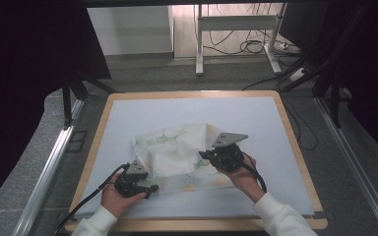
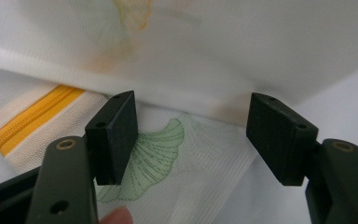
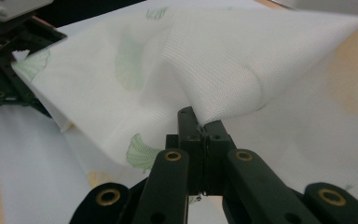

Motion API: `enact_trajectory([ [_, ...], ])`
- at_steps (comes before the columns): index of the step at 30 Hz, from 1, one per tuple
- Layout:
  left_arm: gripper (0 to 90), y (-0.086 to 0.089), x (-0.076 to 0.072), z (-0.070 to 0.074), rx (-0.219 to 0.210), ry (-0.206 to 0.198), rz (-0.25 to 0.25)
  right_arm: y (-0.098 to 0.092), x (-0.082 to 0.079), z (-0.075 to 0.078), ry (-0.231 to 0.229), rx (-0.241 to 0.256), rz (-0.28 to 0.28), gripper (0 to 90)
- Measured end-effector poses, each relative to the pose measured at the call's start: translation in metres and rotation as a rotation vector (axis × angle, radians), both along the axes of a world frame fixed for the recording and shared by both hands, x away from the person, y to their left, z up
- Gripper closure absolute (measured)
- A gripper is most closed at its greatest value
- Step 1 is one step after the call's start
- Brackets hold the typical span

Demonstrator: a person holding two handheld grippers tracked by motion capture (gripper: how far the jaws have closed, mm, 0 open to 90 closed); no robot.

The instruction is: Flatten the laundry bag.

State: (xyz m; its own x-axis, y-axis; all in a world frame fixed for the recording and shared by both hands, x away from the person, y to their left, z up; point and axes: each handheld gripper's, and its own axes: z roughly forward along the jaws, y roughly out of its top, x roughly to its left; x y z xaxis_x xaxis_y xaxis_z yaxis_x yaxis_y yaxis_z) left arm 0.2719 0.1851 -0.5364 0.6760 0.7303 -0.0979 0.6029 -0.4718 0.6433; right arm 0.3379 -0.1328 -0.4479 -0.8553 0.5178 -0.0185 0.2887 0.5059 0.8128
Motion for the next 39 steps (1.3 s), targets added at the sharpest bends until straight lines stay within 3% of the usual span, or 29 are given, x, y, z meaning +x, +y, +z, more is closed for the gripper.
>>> enact_trajectory([
  [5,34.2,0.000,0.000,0.000,0.007,-0.003,-0.004,0.004,0.014,0.004,-0.008,-0.011,-0.016,88.7],
  [12,33.9,0.001,-0.001,0.001,0.001,0.007,-0.008,0.008,0.049,0.013,-0.032,-0.013,-0.079,88.9],
  [23,33.2,0.001,-0.001,0.000,0.000,0.004,-0.006,0.018,0.083,0.013,-0.023,-0.008,-0.134,88.9],
  [26,33.2,0.001,-0.001,0.000,0.000,0.004,-0.006,0.022,0.106,0.011,-0.017,-0.021,-0.167,88.9],
  [27,33.2,0.001,-0.001,0.000,0.000,0.004,-0.006,0.022,0.106,0.011,-0.017,-0.021,-0.167,88.9],
  [30,33.0,0.001,-0.001,0.000,-0.007,0.012,-0.002,0.026,0.139,0.008,0.001,-0.021,-0.216,88.9],
  [31,32.9,0.001,-0.001,0.000,-0.007,0.012,-0.002,0.026,0.139,0.008,0.001,-0.021,-0.216,88.9],
  [32,32.7,0.001,0.000,0.000,-0.010,0.015,0.000,0.027,0.161,0.005,0.009,-0.022,-0.255,88.8],
  [34,32.5,0.001,0.000,0.001,-0.008,0.017,-0.001,0.027,0.187,0.002,0.019,-0.017,-0.313,87.9],
  [35,32.4,0.001,0.000,0.000,-0.011,0.017,-0.001,0.026,0.199,-0.001,0.010,-0.015,-0.349,82.0],
  [37,32.3,0.001,0.000,0.000,-0.011,0.018,-0.003,0.023,0.217,-0.005,-0.030,-0.035,-0.460,56.1],
  [39,31.9,0.001,-0.001,0.000,-0.011,0.015,-0.007,0.015,0.222,-0.001,-0.046,0.017,-0.512,48.4],
])
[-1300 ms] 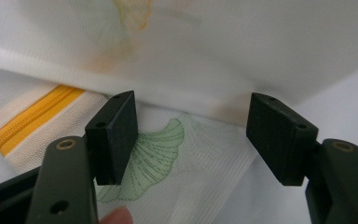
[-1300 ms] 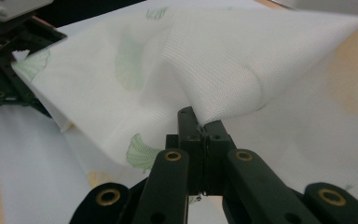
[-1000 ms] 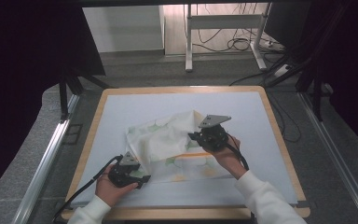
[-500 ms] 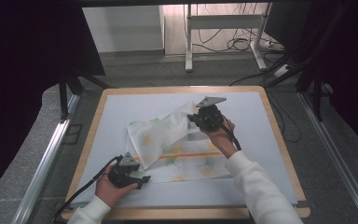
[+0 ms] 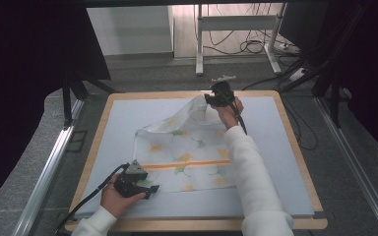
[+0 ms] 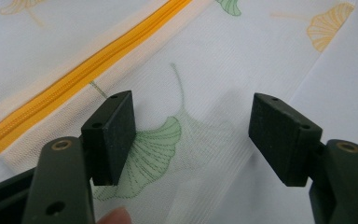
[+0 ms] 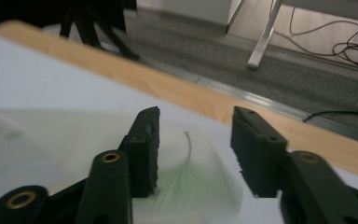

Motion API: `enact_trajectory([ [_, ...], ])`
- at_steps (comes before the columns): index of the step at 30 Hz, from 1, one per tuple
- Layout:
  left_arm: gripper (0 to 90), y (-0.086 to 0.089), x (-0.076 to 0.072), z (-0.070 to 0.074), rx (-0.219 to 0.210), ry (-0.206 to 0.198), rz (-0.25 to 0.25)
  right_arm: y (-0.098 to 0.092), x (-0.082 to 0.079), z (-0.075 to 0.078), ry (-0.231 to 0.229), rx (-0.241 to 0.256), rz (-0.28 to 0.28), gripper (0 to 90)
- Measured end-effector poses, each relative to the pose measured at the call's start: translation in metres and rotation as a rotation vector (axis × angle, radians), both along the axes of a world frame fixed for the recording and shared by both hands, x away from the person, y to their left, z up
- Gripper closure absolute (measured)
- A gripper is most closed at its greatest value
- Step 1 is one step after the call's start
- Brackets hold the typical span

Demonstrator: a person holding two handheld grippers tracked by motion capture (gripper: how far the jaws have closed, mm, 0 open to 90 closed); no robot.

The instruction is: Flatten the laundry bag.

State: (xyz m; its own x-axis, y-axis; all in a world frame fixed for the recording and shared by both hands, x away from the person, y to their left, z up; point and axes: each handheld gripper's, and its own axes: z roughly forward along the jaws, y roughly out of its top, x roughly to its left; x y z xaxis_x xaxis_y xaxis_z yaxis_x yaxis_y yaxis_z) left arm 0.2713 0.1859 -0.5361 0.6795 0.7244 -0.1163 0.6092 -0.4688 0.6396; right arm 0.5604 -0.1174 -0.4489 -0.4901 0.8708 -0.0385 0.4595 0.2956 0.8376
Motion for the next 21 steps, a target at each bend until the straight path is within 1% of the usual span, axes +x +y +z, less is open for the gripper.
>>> enact_trajectory([
  [1,31.8,0.001,0.000,0.000,0.003,0.002,-0.007,-0.004,-0.001,0.005,-0.012,0.029,0.001,45.5],
  [2,31.7,0.001,0.000,0.000,0.003,0.002,-0.007,-0.007,-0.004,0.010,-0.014,0.039,0.010,44.3],
  [3,31.5,0.001,0.001,0.000,-0.002,0.007,-0.010,-0.009,-0.008,0.015,-0.009,0.036,0.028,43.5],
  [4,31.3,0.001,0.001,0.000,-0.002,0.007,-0.010,-0.009,-0.008,0.015,-0.009,0.036,0.028,43.5],
  [5,31.2,0.001,0.001,0.000,-0.009,0.010,-0.008,-0.014,-0.020,0.022,-0.008,0.019,0.070,42.1],
  [6,31.1,0.002,0.002,0.001,-0.006,0.015,-0.011,-0.017,-0.028,0.024,-0.001,0.018,0.089,40.9],
  [7,31.0,0.001,0.002,0.001,-0.009,0.015,-0.008,-0.020,-0.036,0.025,0.009,0.016,0.104,39.7],
  [8,30.8,0.001,0.002,0.001,-0.009,0.015,-0.008,-0.020,-0.036,0.025,0.009,0.016,0.104,39.7],
  [9,30.6,0.001,0.001,0.001,-0.008,0.015,-0.007,-0.027,-0.053,0.023,0.034,0.020,0.129,38.5],
  [10,30.6,0.000,0.001,0.001,-0.004,0.014,-0.008,-0.027,-0.053,0.023,0.034,0.020,0.129,38.5],
  [11,29.8,-0.001,0.002,0.001,0.009,0.015,-0.011,-0.035,-0.072,0.020,0.050,0.014,0.160,37.8],
  [13,29.0,-0.002,0.002,0.002,0.014,0.016,-0.010,-0.044,-0.089,0.015,0.070,0.000,0.180,36.9],
  [18,28.7,-0.003,0.001,0.002,0.015,0.017,-0.009,-0.067,-0.130,0.000,0.137,-0.012,0.214,35.9],
  [20,28.7,-0.003,0.001,0.002,0.016,0.017,-0.009,-0.075,-0.145,-0.009,0.171,-0.037,0.216,35.9],
  [21,28.7,-0.003,0.001,0.002,0.016,0.017,-0.009,-0.079,-0.152,-0.014,0.173,-0.048,0.221,35.9],
])
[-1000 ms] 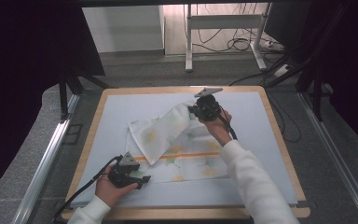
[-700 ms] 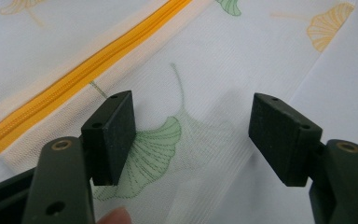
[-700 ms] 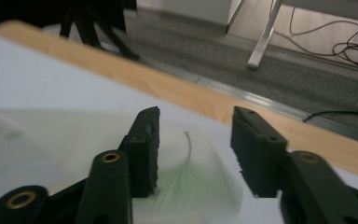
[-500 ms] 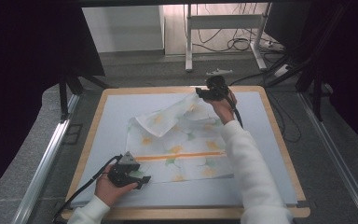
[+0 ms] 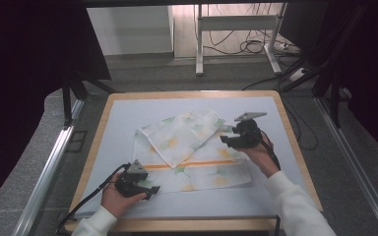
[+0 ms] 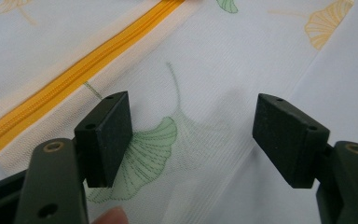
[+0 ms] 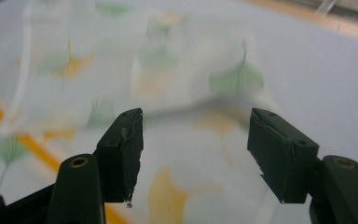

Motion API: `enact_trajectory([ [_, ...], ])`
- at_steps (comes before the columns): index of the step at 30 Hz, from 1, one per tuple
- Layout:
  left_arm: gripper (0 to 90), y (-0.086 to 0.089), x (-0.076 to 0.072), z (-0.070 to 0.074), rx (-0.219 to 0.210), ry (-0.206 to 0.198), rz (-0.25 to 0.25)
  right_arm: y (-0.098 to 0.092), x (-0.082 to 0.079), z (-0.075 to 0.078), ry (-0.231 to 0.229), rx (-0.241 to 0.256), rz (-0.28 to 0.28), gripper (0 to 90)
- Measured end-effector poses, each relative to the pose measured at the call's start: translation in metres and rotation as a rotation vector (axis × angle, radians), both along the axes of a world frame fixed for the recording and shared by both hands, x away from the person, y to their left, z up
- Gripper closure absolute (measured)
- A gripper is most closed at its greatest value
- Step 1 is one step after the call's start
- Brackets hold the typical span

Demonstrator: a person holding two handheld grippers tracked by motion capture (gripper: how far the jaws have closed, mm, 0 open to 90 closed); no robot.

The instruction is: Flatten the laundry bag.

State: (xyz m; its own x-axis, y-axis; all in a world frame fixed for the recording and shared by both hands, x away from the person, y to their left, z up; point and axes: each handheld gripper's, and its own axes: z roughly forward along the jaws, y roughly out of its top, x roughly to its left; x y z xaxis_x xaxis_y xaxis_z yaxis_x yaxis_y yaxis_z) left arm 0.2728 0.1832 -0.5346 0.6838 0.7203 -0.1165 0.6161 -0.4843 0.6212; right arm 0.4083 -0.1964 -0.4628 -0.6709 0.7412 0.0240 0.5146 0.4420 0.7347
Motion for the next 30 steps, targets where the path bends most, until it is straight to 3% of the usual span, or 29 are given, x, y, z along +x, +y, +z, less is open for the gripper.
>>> enact_trajectory([
  [2,28.7,0.000,0.000,0.000,-0.001,0.001,0.000,-0.010,-0.015,-0.007,0.005,0.005,0.004,35.9],
  [3,28.7,0.000,0.000,0.000,-0.001,0.001,0.000,-0.010,-0.015,-0.007,0.005,0.005,0.004,35.9],
  [6,28.6,0.000,0.000,0.000,-0.001,0.001,0.001,-0.028,-0.044,-0.016,0.028,0.021,0.029,33.4],
  [7,28.5,0.000,0.000,0.000,-0.001,0.001,0.001,-0.028,-0.044,-0.016,0.028,0.021,0.029,33.4],
  [9,28.4,0.000,0.001,0.000,-0.004,0.001,0.002,-0.035,-0.068,-0.017,0.047,0.018,0.072,30.2],
  [12,28.4,0.001,0.002,0.000,-0.012,0.005,0.008,-0.029,-0.093,-0.015,0.035,-0.015,0.150,27.2],
  [13,28.2,0.001,0.002,0.000,-0.012,0.005,0.008,-0.029,-0.093,-0.015,0.035,-0.015,0.150,27.2],
  [15,28.2,0.001,0.004,0.000,-0.019,0.010,0.011,-0.016,-0.111,-0.016,0.024,-0.059,0.216,22.8],
  [17,28.2,0.001,0.004,0.000,-0.017,0.009,0.010,-0.008,-0.116,-0.022,0.020,-0.121,0.252,20.6],
  [20,28.2,0.000,0.003,0.000,-0.012,0.002,0.010,-0.010,-0.112,-0.028,0.035,-0.185,0.248,18.6],
  [23,28.2,0.001,0.003,0.000,-0.008,0.001,0.004,-0.024,-0.107,-0.028,0.033,-0.184,0.211,18.6],
  [24,28.2,0.001,0.003,0.000,-0.009,0.001,0.002,-0.042,-0.103,-0.026,0.035,-0.179,0.186,18.9],
  [26,28.2,0.001,0.003,-0.001,-0.013,0.002,0.005,-0.056,-0.101,-0.028,0.044,-0.183,0.160,19.4],
  [30,28.1,0.000,0.003,-0.001,-0.014,0.000,0.009,-0.068,-0.107,-0.034,0.051,-0.218,0.150,22.4],
])
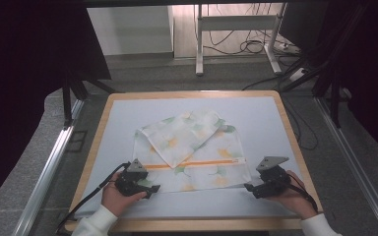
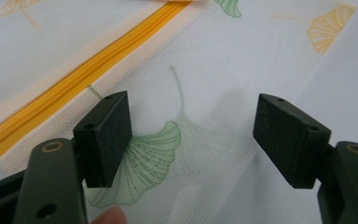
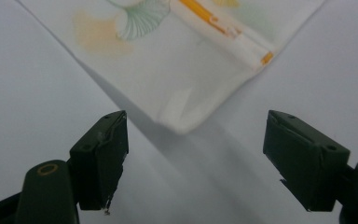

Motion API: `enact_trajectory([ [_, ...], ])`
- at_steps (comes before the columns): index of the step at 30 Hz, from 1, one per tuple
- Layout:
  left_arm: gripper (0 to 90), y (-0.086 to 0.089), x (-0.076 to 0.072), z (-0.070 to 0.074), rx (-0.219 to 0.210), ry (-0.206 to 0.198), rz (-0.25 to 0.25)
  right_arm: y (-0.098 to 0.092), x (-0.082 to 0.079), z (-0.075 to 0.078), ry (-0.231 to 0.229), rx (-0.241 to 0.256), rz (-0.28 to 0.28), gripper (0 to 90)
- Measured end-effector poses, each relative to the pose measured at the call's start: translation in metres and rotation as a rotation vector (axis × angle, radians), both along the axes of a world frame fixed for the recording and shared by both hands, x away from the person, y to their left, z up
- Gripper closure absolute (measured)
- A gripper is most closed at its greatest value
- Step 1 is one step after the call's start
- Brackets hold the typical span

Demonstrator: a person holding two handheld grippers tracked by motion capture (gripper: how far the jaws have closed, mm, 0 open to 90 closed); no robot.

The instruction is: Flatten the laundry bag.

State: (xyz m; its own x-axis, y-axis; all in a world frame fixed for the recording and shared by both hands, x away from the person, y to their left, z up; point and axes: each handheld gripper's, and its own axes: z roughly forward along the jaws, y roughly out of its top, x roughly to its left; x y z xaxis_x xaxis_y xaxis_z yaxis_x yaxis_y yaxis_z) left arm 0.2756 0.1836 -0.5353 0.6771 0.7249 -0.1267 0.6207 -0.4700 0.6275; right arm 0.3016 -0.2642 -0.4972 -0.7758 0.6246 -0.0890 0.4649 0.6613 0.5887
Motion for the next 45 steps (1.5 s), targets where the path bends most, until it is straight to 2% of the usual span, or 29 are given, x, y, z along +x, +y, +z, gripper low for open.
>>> enact_trajectory([
  [9,27.9,0.000,0.000,0.000,0.006,0.001,-0.006,0.006,-0.001,-0.004,-0.066,-0.048,0.020,27.2],
  [15,27.8,0.000,0.001,0.000,0.002,0.004,-0.005,0.016,0.007,-0.003,-0.120,-0.052,0.030,36.6],
  [17,27.8,0.000,0.001,0.000,0.002,0.004,-0.004,0.024,0.011,-0.002,-0.138,-0.080,0.055,39.6],
  [21,27.8,0.000,0.001,0.000,0.005,0.003,-0.010,0.026,0.011,-0.001,-0.117,-0.073,0.083,40.5],
  [23,27.8,0.000,0.001,0.000,0.005,0.002,-0.011,0.023,0.005,0.002,-0.076,-0.048,0.110,35.7],
  [25,27.7,0.000,0.001,0.000,0.005,0.002,-0.011,0.022,0.003,0.001,-0.069,-0.051,0.115,34.3],
  [26,27.6,0.000,0.001,0.000,0.002,0.003,-0.008,0.021,0.000,-0.002,-0.057,-0.072,0.124,32.2],
  [27,27.6,0.000,0.001,0.000,0.002,0.003,-0.008,0.021,0.000,-0.002,-0.057,-0.072,0.124,32.2],
  [28,27.6,0.000,0.001,0.000,0.006,0.003,-0.011,0.019,-0.001,-0.006,-0.058,-0.104,0.119,31.0],
  [30,27.6,0.000,0.001,0.000,0.006,0.003,-0.011,0.014,0.000,-0.007,-0.054,-0.116,0.110,31.0],
  [34,27.5,0.000,0.001,0.000,0.003,0.004,-0.008,0.008,0.002,-0.007,-0.073,-0.129,0.084,31.0],
  [36,27.5,0.000,0.001,0.000,0.005,0.004,-0.011,0.006,0.004,-0.008,-0.075,-0.138,0.087,31.1],
  [43,27.3,0.000,0.001,0.000,0.005,0.004,-0.009,0.009,0.006,-0.008,-0.127,-0.163,0.101,34.6],
  [45,27.3,0.000,0.001,0.000,0.005,0.004,-0.009,0.014,0.008,-0.008,-0.169,-0.163,0.122,35.8],
])
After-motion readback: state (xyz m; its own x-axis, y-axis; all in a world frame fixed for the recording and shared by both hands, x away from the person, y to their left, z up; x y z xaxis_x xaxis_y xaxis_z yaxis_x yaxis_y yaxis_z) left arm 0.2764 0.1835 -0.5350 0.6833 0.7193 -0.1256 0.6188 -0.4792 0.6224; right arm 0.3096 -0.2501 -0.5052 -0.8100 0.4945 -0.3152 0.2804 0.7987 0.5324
